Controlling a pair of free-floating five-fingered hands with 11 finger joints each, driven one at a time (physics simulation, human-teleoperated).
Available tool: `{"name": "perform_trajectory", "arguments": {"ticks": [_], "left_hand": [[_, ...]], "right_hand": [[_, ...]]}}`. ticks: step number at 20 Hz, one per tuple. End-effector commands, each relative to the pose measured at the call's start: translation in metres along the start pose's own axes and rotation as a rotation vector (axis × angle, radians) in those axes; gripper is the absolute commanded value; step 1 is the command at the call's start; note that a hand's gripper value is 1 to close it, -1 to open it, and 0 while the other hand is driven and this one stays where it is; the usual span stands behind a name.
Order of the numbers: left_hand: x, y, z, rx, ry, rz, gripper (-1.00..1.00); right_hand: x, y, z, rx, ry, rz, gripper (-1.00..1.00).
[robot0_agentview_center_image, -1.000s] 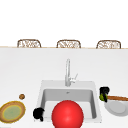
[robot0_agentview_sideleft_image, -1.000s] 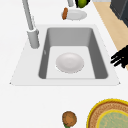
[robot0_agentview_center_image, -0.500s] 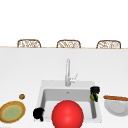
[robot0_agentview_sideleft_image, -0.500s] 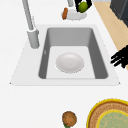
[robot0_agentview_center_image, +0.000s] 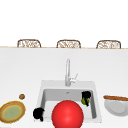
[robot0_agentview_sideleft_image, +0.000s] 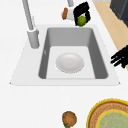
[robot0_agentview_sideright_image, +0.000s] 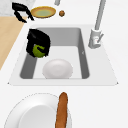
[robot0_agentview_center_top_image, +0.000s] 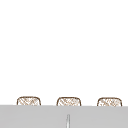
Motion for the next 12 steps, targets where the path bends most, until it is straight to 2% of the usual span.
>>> {"name": "perform_trajectory", "arguments": {"ticks": [1,4,7,9,12], "left_hand": [[0.000,0.000,0.000,0.000,0.000,0.000,0.00],[0.000,0.000,0.000,0.000,0.000,0.000,0.00],[0.000,0.000,0.000,0.000,0.000,0.000,0.00],[0.000,0.000,0.000,0.000,0.000,0.000,0.00],[0.000,0.000,0.000,0.000,0.000,0.000,0.00]], "right_hand": [[0.013,0.016,-0.005,-0.009,-0.091,-0.010,1.00],[0.025,0.037,-0.013,-0.008,-0.144,-0.008,1.00],[0.050,0.055,-0.035,-0.010,-0.121,-0.009,1.00],[0.060,0.060,-0.061,0.003,-0.105,-0.048,1.00],[0.077,0.077,-0.087,0.026,-0.108,-0.052,1.00]]}}
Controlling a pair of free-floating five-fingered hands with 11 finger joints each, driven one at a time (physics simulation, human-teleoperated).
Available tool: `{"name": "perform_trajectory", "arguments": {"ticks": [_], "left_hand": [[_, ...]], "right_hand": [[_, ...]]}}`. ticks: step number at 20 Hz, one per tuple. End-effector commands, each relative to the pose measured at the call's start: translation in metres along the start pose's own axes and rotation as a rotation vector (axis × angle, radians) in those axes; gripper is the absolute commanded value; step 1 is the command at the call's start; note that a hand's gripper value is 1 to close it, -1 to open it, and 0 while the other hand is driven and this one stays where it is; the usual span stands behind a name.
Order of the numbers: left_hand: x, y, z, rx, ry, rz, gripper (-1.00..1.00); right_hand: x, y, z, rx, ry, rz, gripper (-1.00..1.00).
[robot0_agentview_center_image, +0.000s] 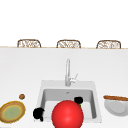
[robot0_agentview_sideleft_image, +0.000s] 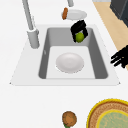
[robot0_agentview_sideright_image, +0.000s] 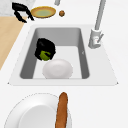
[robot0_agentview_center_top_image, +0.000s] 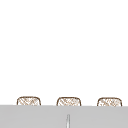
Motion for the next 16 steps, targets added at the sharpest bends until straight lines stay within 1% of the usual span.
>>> {"name": "perform_trajectory", "arguments": {"ticks": [1,3,5,6,8,12,13,16], "left_hand": [[0.000,0.000,0.000,0.000,0.000,0.000,0.00],[0.000,0.000,0.000,0.000,0.000,0.000,0.00],[0.000,0.000,0.000,0.000,0.000,0.000,0.00],[0.000,0.000,0.000,0.000,0.000,0.000,0.00],[0.000,0.000,0.000,0.000,0.000,0.000,0.00],[0.000,0.000,0.000,0.000,0.000,0.000,0.00],[0.000,0.000,0.000,0.000,0.000,0.000,0.00],[0.000,0.000,0.000,0.000,0.000,0.000,0.00]], "right_hand": [[0.018,0.013,-0.037,-0.007,-0.023,-0.036,1.00],[0.024,0.021,-0.055,-0.005,-0.029,-0.052,1.00],[0.027,0.033,-0.069,0.006,-0.006,-0.084,1.00],[0.029,0.042,-0.072,-0.006,0.010,-0.093,1.00],[0.031,0.048,-0.091,-0.018,0.002,-0.104,1.00],[0.029,0.066,-0.127,-0.022,0.017,-0.109,1.00],[0.029,0.072,-0.134,-0.024,0.016,-0.090,1.00],[0.028,0.086,-0.160,-0.022,-0.012,-0.080,1.00]]}}
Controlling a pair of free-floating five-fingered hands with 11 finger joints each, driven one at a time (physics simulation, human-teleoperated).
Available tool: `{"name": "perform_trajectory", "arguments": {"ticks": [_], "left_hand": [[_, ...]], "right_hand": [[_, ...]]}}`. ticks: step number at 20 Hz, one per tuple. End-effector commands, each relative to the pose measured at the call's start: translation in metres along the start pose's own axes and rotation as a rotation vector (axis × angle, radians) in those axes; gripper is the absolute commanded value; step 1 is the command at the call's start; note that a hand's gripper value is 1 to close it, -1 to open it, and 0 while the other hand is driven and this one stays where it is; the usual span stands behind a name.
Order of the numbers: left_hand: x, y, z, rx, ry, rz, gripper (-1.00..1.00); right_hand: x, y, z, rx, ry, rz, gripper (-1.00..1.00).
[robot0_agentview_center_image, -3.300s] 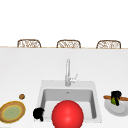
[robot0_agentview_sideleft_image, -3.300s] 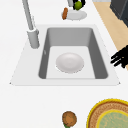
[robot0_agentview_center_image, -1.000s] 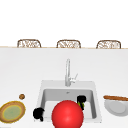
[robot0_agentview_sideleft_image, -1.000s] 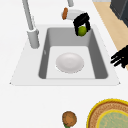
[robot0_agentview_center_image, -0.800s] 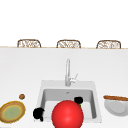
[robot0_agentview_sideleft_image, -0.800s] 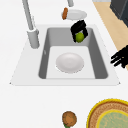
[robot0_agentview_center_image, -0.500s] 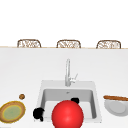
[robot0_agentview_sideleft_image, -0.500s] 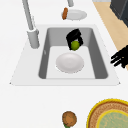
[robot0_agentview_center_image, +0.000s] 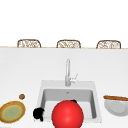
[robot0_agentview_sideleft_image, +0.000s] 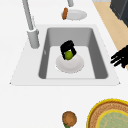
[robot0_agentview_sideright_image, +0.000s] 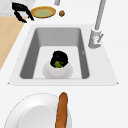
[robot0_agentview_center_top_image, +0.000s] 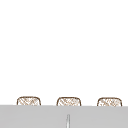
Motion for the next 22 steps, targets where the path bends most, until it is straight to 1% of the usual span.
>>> {"name": "perform_trajectory", "arguments": {"ticks": [1,6,7,8,11,12,13,14,16,17,18,19,22], "left_hand": [[0.000,0.000,0.000,0.000,0.000,0.000,0.00],[0.000,0.000,0.000,0.000,0.000,0.000,0.00],[0.000,0.000,0.000,0.000,0.000,0.000,0.00],[0.000,0.000,0.000,0.000,0.000,0.000,0.00],[0.000,0.000,0.000,0.000,0.000,0.000,0.00],[0.000,0.000,0.000,0.000,0.000,0.000,0.00],[0.000,0.000,0.000,0.000,0.000,0.000,0.00],[0.000,0.000,0.000,0.000,0.000,0.000,0.00],[0.000,0.000,0.000,0.000,0.000,0.000,0.00],[0.000,0.000,0.000,0.000,0.000,0.000,0.00],[0.000,0.000,0.000,0.000,0.000,0.000,0.00],[0.000,0.000,0.000,0.000,0.000,0.000,0.00],[0.000,0.000,0.000,0.000,0.000,0.000,0.00]], "right_hand": [[-0.004,0.017,-0.033,-0.007,0.019,-0.014,1.00],[-0.007,0.042,-0.076,0.000,0.014,-0.003,1.00],[-0.008,0.044,-0.085,0.010,0.015,-0.014,1.00],[-0.012,0.039,-0.090,0.038,0.016,-0.033,1.00],[-0.017,0.031,-0.102,0.117,0.005,-0.062,1.00],[-0.019,0.031,-0.100,0.121,-0.008,-0.064,1.00],[-0.021,0.033,-0.085,0.126,-0.035,-0.058,1.00],[-0.017,0.022,-0.079,0.173,-0.032,-0.063,-1.00],[-0.016,0.010,-0.072,0.197,-0.023,-0.087,-1.00],[-0.017,0.005,-0.062,0.188,-0.009,-0.096,-1.00],[-0.017,-0.005,-0.056,0.194,-0.009,-0.095,-1.00],[-0.017,-0.014,-0.049,0.217,-0.004,-0.097,-1.00],[-0.016,-0.035,-0.034,0.234,0.013,-0.088,-1.00]]}}
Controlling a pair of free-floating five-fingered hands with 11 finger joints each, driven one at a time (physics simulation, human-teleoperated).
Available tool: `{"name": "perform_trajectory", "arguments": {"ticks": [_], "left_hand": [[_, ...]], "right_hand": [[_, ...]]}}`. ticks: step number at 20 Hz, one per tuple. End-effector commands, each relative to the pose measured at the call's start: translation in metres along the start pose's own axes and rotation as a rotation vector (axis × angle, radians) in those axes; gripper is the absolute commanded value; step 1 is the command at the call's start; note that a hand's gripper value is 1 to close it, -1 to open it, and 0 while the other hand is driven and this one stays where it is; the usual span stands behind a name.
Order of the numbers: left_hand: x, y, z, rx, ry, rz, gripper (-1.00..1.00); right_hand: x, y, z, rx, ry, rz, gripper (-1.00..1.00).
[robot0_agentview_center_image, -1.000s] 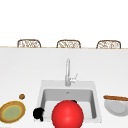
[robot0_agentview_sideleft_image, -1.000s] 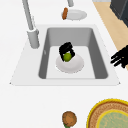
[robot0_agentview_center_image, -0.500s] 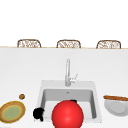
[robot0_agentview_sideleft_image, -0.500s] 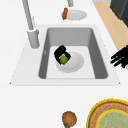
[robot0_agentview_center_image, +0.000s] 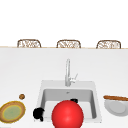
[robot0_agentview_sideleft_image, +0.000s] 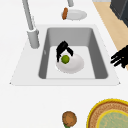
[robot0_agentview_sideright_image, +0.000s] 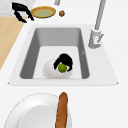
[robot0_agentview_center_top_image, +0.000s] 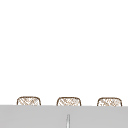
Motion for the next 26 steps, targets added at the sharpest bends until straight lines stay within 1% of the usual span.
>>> {"name": "perform_trajectory", "arguments": {"ticks": [1,7,10,12,15,17,18,20,21,22,26], "left_hand": [[0.000,0.000,0.000,0.000,0.000,0.000,0.00],[0.000,0.000,0.000,0.000,0.000,0.000,0.00],[0.000,0.000,0.000,0.000,0.000,0.000,0.00],[0.000,0.000,0.000,0.000,0.000,0.000,0.00],[0.000,0.000,0.000,0.000,0.000,0.000,0.00],[0.000,0.000,0.000,0.000,0.000,0.000,0.00],[0.000,0.000,0.000,0.000,0.000,0.000,0.00],[0.000,0.000,0.000,0.000,0.000,0.000,0.00],[0.000,0.000,0.000,0.000,0.000,0.000,0.00],[0.000,0.000,0.000,0.000,0.000,0.000,0.00],[0.000,0.000,0.000,0.000,0.000,0.000,0.00]], "right_hand": [[0.005,-0.022,0.021,-0.034,0.035,-0.029,-1.00],[0.010,-0.053,0.053,-0.016,0.037,-0.006,-1.00],[0.005,-0.059,0.059,0.013,0.002,0.004,-1.00],[0.004,-0.062,0.066,0.001,0.000,0.007,-1.00],[0.007,-0.062,0.062,-0.014,0.003,0.015,-1.00],[0.007,-0.062,0.062,-0.006,0.003,0.015,-1.00],[0.007,-0.060,0.072,-0.029,0.005,0.019,-1.00],[0.007,-0.060,0.071,-0.050,0.005,0.024,-1.00],[0.011,-0.046,0.085,-0.080,0.004,0.033,-1.00],[0.012,-0.041,0.093,-0.106,0.006,0.042,-1.00],[0.016,-0.025,0.117,-0.139,0.005,0.050,-1.00]]}}
